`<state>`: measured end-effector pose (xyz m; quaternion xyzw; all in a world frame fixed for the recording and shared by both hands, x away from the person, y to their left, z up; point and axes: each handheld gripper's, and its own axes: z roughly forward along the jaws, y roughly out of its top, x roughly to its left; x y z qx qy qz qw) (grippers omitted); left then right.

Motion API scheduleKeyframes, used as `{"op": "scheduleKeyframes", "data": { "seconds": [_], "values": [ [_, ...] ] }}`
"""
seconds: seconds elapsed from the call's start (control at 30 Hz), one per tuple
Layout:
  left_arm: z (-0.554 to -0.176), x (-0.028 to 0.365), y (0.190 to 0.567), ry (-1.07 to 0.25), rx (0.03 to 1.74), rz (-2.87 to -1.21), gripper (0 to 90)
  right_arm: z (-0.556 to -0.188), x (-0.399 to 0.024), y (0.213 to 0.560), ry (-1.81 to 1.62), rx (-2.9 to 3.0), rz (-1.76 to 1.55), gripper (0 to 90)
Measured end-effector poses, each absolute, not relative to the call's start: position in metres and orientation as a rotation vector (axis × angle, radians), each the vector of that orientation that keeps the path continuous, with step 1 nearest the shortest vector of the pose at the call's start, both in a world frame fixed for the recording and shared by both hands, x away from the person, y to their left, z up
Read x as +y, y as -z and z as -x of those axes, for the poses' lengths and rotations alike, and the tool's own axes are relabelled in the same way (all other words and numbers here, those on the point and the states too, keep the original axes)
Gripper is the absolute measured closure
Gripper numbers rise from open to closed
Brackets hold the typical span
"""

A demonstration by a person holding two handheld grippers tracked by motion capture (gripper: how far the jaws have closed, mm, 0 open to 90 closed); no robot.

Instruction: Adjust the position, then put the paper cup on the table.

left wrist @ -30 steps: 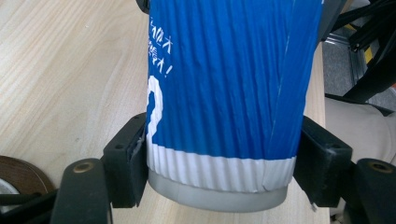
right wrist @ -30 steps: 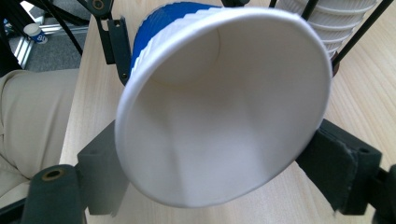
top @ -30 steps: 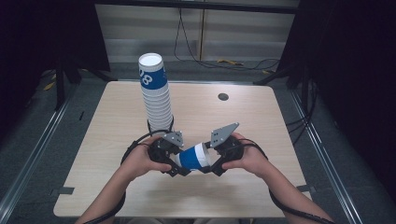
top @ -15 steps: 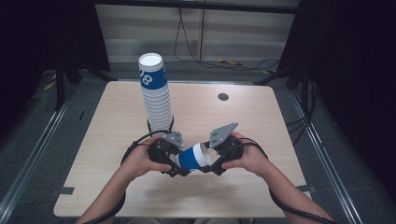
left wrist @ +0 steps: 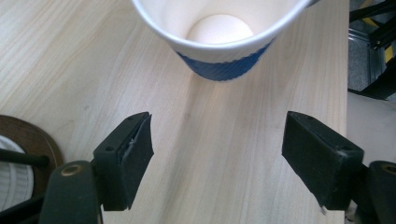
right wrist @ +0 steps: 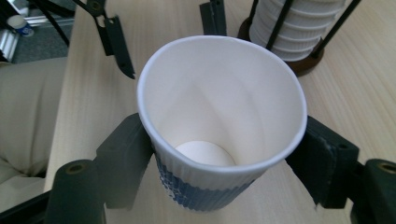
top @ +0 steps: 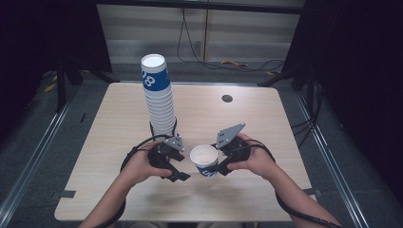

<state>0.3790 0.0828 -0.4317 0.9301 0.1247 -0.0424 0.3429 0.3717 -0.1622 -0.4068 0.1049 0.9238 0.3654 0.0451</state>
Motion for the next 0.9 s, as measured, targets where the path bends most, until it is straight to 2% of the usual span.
{"op": "scheduleKeyframes", "data": {
  "seconds": [0.9],
  "values": [
    [-0.373,0.106,0.453,0.011,0.436,-2.468,19.8,-0.380,-0.178,0.421,-1.149,2.673,-0.470,24.1]
  ]
}}
